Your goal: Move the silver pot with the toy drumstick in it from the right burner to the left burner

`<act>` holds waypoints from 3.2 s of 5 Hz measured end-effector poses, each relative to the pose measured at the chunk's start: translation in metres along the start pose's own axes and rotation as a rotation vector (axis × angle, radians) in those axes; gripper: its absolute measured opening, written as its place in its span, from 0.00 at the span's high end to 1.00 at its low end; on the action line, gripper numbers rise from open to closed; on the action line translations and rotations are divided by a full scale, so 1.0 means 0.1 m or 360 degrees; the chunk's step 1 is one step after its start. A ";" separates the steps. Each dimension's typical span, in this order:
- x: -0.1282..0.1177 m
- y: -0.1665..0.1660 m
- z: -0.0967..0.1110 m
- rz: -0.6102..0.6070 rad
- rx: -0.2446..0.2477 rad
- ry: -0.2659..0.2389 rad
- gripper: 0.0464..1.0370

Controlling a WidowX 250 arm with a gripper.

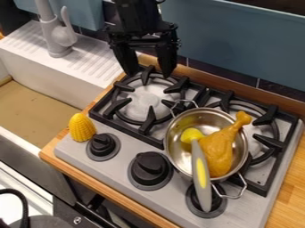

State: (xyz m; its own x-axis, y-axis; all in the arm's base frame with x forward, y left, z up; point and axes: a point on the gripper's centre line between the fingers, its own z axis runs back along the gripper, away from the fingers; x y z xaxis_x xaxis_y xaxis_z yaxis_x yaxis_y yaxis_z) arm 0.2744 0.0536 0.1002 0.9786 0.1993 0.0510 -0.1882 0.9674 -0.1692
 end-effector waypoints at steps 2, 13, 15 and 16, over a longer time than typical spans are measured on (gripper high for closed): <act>-0.15 -0.04 -0.10 0.0015 -0.0050 0.0071 0.04; -0.76 -0.38 -0.55 -0.0042 0.0104 -0.0076 0.04; -0.76 -0.40 -0.58 -0.0021 0.0074 -0.0070 0.37; -0.77 -0.40 -0.63 0.0023 0.0073 -0.0028 0.67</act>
State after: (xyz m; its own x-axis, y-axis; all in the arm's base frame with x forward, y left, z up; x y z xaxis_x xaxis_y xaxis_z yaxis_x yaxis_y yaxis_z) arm 0.2113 -0.0099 0.0413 0.9743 0.2154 0.0664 -0.2061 0.9705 -0.1249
